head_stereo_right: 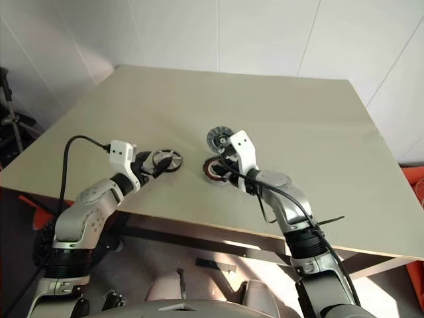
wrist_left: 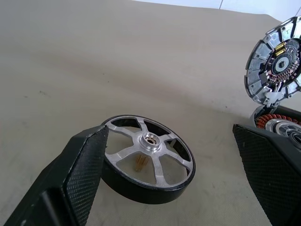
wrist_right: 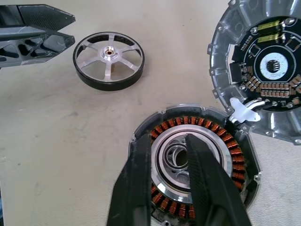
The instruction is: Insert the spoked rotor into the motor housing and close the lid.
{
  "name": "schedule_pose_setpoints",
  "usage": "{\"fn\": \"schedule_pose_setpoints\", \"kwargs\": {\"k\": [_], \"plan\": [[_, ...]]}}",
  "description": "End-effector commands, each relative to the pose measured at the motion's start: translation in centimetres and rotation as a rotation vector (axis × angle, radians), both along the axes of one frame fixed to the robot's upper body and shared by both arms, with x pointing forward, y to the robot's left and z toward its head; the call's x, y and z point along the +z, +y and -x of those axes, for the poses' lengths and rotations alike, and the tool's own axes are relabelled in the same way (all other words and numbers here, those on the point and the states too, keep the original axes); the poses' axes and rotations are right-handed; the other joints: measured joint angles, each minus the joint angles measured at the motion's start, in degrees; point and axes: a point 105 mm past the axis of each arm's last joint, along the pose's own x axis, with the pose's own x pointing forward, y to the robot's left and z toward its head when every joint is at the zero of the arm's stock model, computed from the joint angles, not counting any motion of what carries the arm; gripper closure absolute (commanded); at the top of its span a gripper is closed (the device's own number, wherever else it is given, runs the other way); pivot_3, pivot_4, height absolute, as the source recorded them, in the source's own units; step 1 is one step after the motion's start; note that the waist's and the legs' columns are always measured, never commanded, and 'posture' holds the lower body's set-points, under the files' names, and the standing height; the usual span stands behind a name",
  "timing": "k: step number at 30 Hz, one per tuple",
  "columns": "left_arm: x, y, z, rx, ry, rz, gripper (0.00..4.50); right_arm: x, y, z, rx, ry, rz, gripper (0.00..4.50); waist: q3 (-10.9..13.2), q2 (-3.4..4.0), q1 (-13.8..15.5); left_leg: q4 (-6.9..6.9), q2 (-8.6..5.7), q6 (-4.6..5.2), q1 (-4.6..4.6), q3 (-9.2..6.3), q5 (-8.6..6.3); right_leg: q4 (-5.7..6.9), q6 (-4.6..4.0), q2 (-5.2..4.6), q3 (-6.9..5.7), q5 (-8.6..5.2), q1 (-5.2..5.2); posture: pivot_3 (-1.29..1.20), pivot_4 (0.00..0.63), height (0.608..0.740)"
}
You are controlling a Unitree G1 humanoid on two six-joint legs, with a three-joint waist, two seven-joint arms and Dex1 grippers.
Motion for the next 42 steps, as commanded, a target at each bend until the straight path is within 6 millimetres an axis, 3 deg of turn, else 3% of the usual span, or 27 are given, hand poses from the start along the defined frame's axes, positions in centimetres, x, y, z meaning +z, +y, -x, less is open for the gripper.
{"fn": "schedule_pose_setpoints", "kwargs": {"k": [1, 23, 42], "plan": [[1.2, 0.3, -0.2, 0.008, -0.054, -0.009, 0.0, 1.5, 0.6, -0.1, 0.02, -0.053, -0.025, 4.34, 0.0, 0.0, 0.0, 0.0, 0.0, 0.0, 0.02, 0.0, 0.0, 0.01, 0.0, 0.0, 0.0, 0.0, 0.01, 0.0, 0.0, 0.74], [1.2, 0.7, 0.0, 0.026, -0.055, -0.019, 0.0, -0.5, 1.2, -0.3, 0.026, 0.016, 0.01, 4.47, 0.0, 0.0, 0.0, 0.0, 0.01, -0.02, 0.01, -0.01, 0.01, 0.02, 0.0, 0.0, 0.0, 0.0, 0.01, 0.0, 0.0, 0.74], [1.2, 0.5, 0.1, 0.019, -0.056, -0.018, 0.0, -0.1, 0.7, -1.4, -0.002, -0.005, 0.016, 4.47, 0.0, 0.0, 0.0, 0.0, 0.01, -0.04, 0.02, -0.01, 0.02, 0.04, 0.0, 0.0, 0.0, 0.0, 0.01, 0.0, 0.0, 0.74]]}}
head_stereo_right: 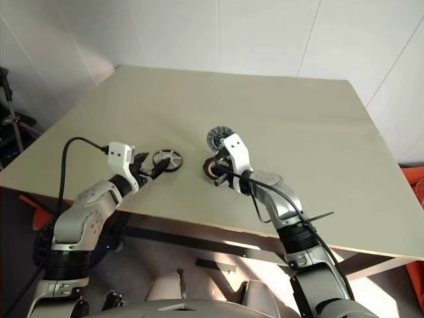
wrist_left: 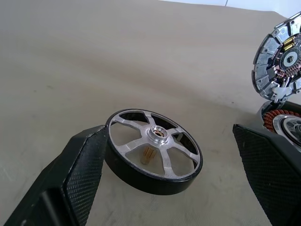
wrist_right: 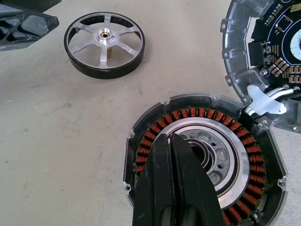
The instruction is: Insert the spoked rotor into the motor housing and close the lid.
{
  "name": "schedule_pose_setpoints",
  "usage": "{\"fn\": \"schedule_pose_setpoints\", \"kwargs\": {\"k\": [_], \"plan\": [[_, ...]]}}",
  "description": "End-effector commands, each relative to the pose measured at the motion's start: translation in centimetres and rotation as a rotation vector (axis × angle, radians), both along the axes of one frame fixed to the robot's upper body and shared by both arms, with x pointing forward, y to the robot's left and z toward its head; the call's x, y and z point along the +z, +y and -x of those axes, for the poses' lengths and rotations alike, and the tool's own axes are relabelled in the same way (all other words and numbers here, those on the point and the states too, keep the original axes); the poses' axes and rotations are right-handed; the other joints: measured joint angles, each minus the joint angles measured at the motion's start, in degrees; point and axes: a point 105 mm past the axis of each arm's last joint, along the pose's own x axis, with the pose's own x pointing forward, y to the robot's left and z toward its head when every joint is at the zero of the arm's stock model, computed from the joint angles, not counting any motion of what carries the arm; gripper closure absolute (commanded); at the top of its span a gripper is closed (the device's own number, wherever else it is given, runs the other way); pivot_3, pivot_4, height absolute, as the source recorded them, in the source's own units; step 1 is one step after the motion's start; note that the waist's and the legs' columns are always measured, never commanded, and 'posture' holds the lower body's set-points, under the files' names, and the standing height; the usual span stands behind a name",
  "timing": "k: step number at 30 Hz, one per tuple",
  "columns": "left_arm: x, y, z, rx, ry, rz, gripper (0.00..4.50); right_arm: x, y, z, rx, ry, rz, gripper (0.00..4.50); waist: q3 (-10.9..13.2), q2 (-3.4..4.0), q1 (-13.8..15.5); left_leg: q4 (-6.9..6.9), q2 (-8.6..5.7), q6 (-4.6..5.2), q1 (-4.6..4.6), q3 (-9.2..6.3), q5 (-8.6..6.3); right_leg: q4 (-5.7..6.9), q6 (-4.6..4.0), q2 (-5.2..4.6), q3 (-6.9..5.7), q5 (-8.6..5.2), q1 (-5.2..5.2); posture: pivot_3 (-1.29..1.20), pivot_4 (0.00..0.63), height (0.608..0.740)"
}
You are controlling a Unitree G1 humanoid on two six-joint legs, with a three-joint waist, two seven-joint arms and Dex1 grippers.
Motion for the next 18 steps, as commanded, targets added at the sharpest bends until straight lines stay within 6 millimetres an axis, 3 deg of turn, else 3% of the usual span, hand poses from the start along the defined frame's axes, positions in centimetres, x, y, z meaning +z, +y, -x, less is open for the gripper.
{"fn": "schedule_pose_setpoints", "kwargs": {"k": [1, 13, 18], "plan": [[1.6, 0.0, -0.1, 0.0, -0.065, -0.007, 0.0, 1.6, -0.1, -0.7, -0.003, -0.056, -0.018, 4.47, 0.0, 0.0, 0.0, 0.0, 0.0, 0.0, 0.0, 0.0, 0.0, 0.0, 0.0, 0.0, 0.0, 0.0, 0.0, 0.0, 0.0, 0.74], [1.6, -0.1, -0.2, -0.002, -0.065, -0.007, 0.0, 1.9, -0.4, -1.1, -0.014, -0.068, -0.023, 4.47, 0.0, 0.0, 0.0, 0.0, 0.0, 0.0, 0.0, 0.0, 0.0, 0.0, 0.0, 0.0, 0.0, 0.0, 0.0, 0.0, 0.0, 0.74], [1.5, -0.1, -0.2, -0.002, -0.063, -0.007, 0.0, 3.7, 0.1, -1.1, -0.002, -0.084, -0.097, 4.47, 0.0, 0.0, 0.0, 0.0, 0.0, 0.0, 0.0, 0.0, 0.0, 0.0, 0.0, 0.0, 0.0, 0.0, 0.0, 0.0, 0.0, 0.74]]}}
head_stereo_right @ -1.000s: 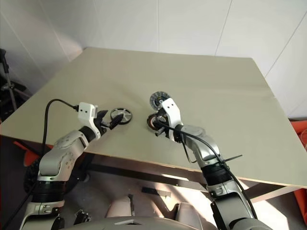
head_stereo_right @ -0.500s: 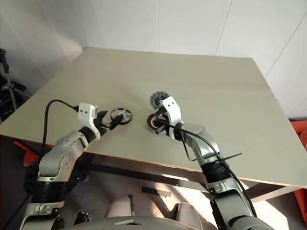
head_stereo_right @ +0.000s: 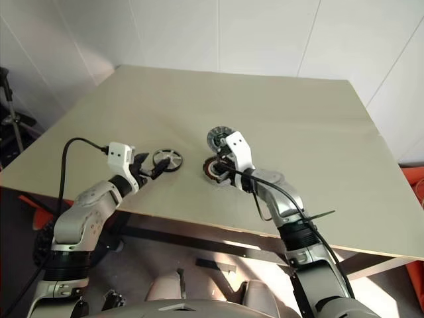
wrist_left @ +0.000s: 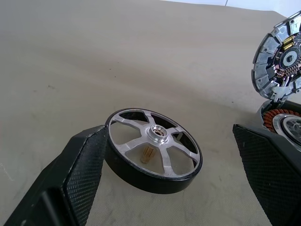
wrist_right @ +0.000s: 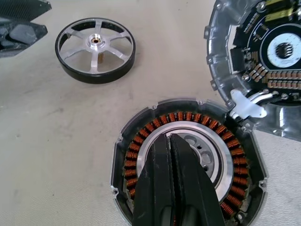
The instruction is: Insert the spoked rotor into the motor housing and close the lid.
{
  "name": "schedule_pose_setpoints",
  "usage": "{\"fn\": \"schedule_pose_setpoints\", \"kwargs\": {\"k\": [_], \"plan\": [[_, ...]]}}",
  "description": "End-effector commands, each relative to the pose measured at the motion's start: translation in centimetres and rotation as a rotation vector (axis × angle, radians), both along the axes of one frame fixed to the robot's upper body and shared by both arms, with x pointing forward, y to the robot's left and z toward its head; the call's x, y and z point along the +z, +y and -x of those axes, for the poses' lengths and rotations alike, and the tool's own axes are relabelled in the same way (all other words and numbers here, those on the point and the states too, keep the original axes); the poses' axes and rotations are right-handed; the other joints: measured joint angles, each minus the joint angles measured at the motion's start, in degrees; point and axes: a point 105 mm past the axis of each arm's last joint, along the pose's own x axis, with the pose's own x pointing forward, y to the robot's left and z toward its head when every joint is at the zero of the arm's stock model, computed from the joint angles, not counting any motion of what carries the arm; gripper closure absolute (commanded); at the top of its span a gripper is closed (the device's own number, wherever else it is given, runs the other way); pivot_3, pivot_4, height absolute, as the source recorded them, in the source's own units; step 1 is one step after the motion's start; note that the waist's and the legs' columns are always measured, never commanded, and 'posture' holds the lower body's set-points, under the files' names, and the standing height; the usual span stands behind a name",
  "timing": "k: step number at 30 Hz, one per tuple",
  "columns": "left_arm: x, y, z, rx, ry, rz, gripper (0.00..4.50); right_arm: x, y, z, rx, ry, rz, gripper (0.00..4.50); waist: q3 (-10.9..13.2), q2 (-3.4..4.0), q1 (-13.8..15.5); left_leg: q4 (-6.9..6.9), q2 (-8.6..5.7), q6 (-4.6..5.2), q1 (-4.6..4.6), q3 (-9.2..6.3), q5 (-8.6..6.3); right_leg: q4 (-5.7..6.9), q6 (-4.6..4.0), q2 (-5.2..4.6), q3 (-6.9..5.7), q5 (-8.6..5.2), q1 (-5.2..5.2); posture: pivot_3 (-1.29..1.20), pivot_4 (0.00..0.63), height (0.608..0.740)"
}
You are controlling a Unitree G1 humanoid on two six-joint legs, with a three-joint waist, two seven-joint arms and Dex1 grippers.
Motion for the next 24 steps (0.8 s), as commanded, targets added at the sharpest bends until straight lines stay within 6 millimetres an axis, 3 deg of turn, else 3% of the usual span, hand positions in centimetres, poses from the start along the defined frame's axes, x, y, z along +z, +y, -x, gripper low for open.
{"fn": "schedule_pose_setpoints", "kwargs": {"k": [1, 4, 14, 21, 24], "plan": [[1.4, 0.0, -0.3, -0.001, -0.062, -0.006, 0.0, 3.3, 0.7, -0.4, 0.023, -0.078, -0.079, 4.47, 0.0, 0.0, 0.0, 0.0, 0.0, 0.0, 0.0, 0.0, 0.0, 0.0, 0.0, 0.0, 0.0, 0.0, 0.0, 0.0, 0.0, 0.74], [1.4, -0.1, -0.3, -0.002, -0.063, -0.006, 0.0, 3.0, 0.7, -0.6, 0.018, -0.072, -0.07, 4.47, 0.0, 0.0, 0.0, 0.0, 0.0, 0.0, 0.0, 0.0, 0.0, 0.0, 0.0, 0.0, 0.0, 0.0, -0.01, 0.0, 0.0, 0.74], [1.5, 0.2, -0.3, 0.003, -0.07, -0.01, 0.0, -1.5, 0.2, -0.5, -0.031, 0.029, -0.015, 4.47, 0.0, -0.02, 0.0, 0.0, 0.0, 0.0, 0.0, 0.01, 0.0, 0.0, 0.0, 0.0, 0.0, 0.0, -0.01, 0.0, 0.0, 0.74], [1.5, 0.1, -0.2, 0.002, -0.07, -0.011, 0.0, 0.5, -0.4, -1.0, -0.05, -0.019, -0.049, 4.47, 0.0, -0.04, 0.0, 0.0, 0.0, -0.02, 0.08, 0.0, 0.01, 0.02, 0.0, 0.0, 0.0, 0.0, 0.07, 0.0, 0.0, 0.74], [1.4, 0.3, -0.3, 0.017, -0.063, -0.012, 0.0, 2.7, -0.9, -1.1, -0.049, -0.059, -0.098, 4.47, 0.0, -0.04, 0.1, 0.0, -0.01, -0.02, 0.04, 0.0, 0.01, 0.01, 0.0, 0.0, 0.0, 0.0, 0.05, 0.0, 0.0, 0.74]]}}
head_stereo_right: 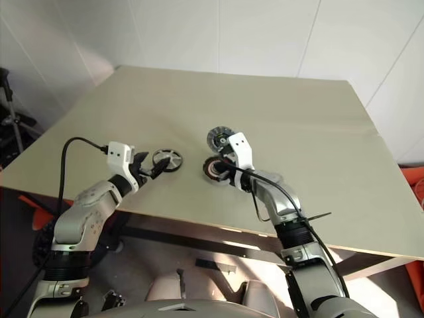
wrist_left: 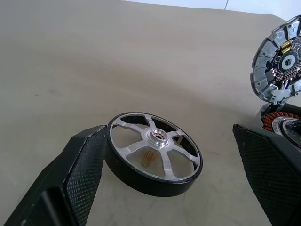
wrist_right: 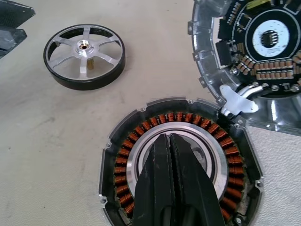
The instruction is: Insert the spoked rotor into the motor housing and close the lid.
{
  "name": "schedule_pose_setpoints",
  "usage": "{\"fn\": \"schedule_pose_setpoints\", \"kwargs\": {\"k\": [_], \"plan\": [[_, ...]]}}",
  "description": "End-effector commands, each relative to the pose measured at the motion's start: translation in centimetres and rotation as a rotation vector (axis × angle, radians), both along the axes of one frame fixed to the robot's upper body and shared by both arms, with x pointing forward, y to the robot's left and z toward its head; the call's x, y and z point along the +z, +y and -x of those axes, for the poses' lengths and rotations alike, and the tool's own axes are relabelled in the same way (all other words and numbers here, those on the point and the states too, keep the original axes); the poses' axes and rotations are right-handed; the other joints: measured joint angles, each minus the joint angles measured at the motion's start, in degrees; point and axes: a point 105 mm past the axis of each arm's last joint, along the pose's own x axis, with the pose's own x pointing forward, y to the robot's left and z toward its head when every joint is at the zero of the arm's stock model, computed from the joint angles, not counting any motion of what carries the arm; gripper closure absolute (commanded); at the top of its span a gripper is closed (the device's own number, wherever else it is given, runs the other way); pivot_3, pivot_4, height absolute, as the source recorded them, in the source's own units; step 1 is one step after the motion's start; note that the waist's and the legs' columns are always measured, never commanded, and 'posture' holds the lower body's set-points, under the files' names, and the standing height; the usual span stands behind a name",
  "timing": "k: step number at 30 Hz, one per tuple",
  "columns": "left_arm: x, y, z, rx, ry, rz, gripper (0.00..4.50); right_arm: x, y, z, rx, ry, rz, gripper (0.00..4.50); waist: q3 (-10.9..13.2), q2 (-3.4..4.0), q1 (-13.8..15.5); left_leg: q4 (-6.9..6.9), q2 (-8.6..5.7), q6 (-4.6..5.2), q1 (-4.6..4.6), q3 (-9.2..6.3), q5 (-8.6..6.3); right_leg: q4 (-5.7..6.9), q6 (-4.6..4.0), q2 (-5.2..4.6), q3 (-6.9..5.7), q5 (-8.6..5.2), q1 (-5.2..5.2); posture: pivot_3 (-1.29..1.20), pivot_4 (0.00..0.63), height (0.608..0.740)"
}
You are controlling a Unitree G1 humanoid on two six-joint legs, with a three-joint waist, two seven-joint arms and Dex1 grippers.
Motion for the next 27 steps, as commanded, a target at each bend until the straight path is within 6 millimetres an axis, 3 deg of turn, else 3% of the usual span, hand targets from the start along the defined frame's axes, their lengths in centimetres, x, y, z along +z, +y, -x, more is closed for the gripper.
{"fn": "schedule_pose_setpoints", "kwargs": {"k": [1, 4, 7, 17, 21, 24, 27], "plan": [[1.1, 0.5, -0.4, 0.04, -0.035, 0.005, 0.0, 4.5, -0.8, -0.5, -0.005, -0.105, -0.08, 4.47, 0.0, 0.0, 0.0, 0.0, 0.0, 0.0, -0.03, 0.0, 0.0, -0.01, 0.0, 0.0, 0.0, 0.0, -0.02, 0.0, 0.0, 0.74], [1.0, 1.0, -0.9, 0.096, 0.0, 0.074, 0.0, 6.0, -1.9, -0.6, -0.02, -0.129, -0.087, 4.47, 0.0, 0.0, 0.0, 0.0, 0.0, 0.0, -0.03, 0.0, 0.0, -0.01, 0.0, 0.0, 0.0, 0.0, -0.03, 0.0, 0.0, 0.74], [1.0, 0.9, -1.0, 0.092, 0.016, 0.086, 0.0, 6.2, -2.3, -0.6, -0.024, -0.129, -0.073, 4.47, 0.0, -0.01, 0.0, 0.0, 0.02, -0.02, 0.0, -0.01, 0.01, 0.01, 0.0, 0.01, -0.01, 0.0, -0.02, 0.0, 0.0, 0.74], [0.8, 0.8, -0.9, 0.08, 0.035, 0.059, 0.0, 3.6, 0.8, 0.0, 0.017, -0.053, -0.084, 4.47, 0.0, -0.01, -0.1, -0.01, 0.01, -0.01, -0.04, 0.0, 0.01, -0.02, 0.0, 0.01, -0.01, 0.0, -0.06, 0.0, 0.0, 0.74], [0.9, 0.9, -0.8, 0.082, 0.032, 0.043, 0.0, 0.6, 2.4, 0.8, 0.044, 0.03, -0.06, 4.47, 0.0, -0.01, -0.1, -0.02, 0.03, -0.01, -0.04, -0.02, 0.01, -0.01, 0.0, 0.01, -0.03, 0.0, -0.05, 0.0, 0.0, 0.74], [1.0, 1.0, -0.6, 0.087, 0.03, 0.039, 0.0, -0.7, 2.0, 0.8, 0.017, 0.062, -0.045, 4.47, 0.0, -0.01, -0.1, -0.02, 0.0, -0.02, -0.06, -0.01, 0.01, -0.02, 0.0, 0.0, -0.01, 0.0, -0.07, 0.0, 0.0, 0.74], [1.0, 1.1, -0.5, 0.089, 0.03, 0.036, 0.0, -0.2, 1.4, 0.4, 0.008, 0.041, -0.042, 4.47, 0.0, -0.05, 0.0, -0.02, 0.0, -0.01, -0.01, -0.03, 0.01, -0.02, 0.0, 0.0, -0.02, 0.0, 0.0, 0.0, 0.0, 0.74]]}}
